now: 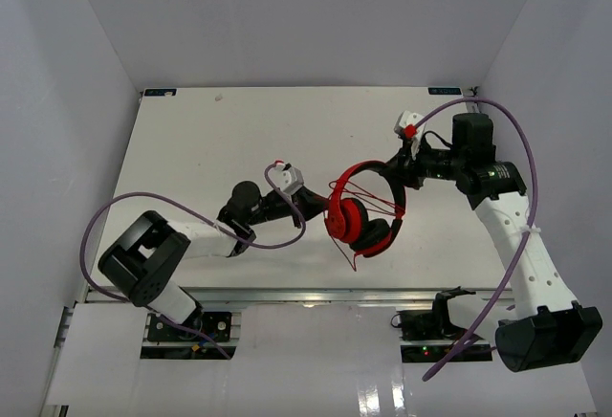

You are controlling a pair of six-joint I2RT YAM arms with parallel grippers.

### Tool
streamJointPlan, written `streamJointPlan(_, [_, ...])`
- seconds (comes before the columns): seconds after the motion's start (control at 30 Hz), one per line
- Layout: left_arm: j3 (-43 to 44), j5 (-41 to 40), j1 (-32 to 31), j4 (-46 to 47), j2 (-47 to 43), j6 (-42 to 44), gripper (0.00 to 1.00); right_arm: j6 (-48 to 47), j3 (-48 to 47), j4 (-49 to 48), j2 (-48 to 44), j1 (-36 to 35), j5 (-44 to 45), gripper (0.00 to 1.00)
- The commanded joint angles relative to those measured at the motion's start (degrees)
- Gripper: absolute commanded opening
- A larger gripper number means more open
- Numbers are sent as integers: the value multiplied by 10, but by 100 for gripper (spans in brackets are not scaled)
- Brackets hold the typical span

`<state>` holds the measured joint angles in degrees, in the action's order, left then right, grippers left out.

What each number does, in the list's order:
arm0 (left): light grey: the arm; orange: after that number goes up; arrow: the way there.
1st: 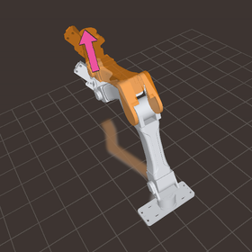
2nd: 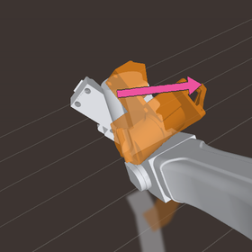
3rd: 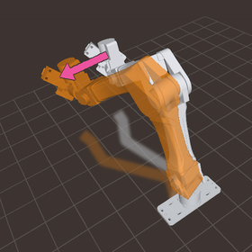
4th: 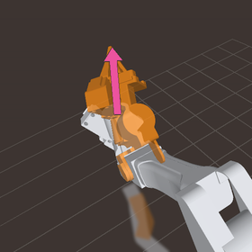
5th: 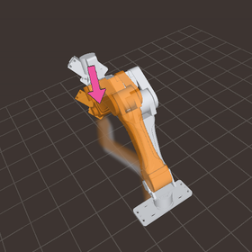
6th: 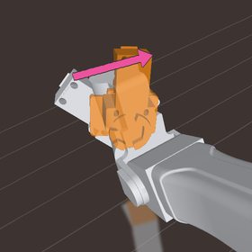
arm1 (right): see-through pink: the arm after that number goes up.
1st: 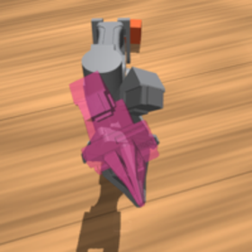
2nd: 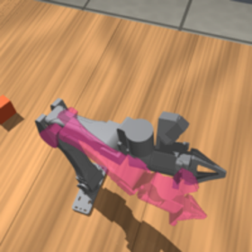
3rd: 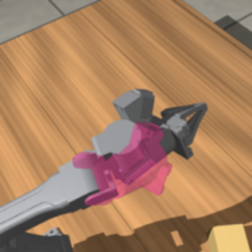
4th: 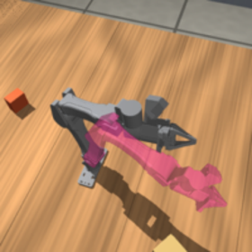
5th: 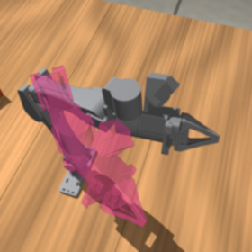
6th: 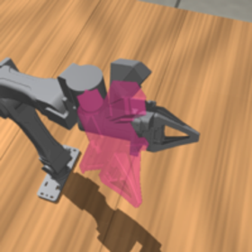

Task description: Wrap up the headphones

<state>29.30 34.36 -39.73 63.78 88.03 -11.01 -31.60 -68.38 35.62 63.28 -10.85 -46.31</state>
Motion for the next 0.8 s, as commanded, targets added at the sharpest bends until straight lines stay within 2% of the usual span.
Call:
streamJointPlan(0.0, [57,83,47,-203,-31,-10,8,-99,67,-14,-20,-2,106,8])
streamJointPlan(0.07, [101,87,54,-295,-35,8,9,-78,98,-85,-24,-7,173,8])
streamJointPlan(0.17, [149,96,61,-431,-25,32,10,-63,136,-140,-14,-19,232,8])
streamJointPlan(0.3, [221,105,73,-555,14,39,11,-67,180,-225,25,-55,321,8])
streamJointPlan(0.5, [294,86,99,-638,84,31,10,-30,197,-321,111,-70,412,8])
streamJointPlan(0.63, [336,62,126,-670,113,9,12,37,187,-358,159,-73,461,8])
streamJointPlan(0.7, [371,60,141,-686,136,2,15,54,177,-373,179,-74,477,8])
streamJointPlan(0.77, [409,67,150,-714,160,-3,23,64,169,-372,205,-78,470,8])
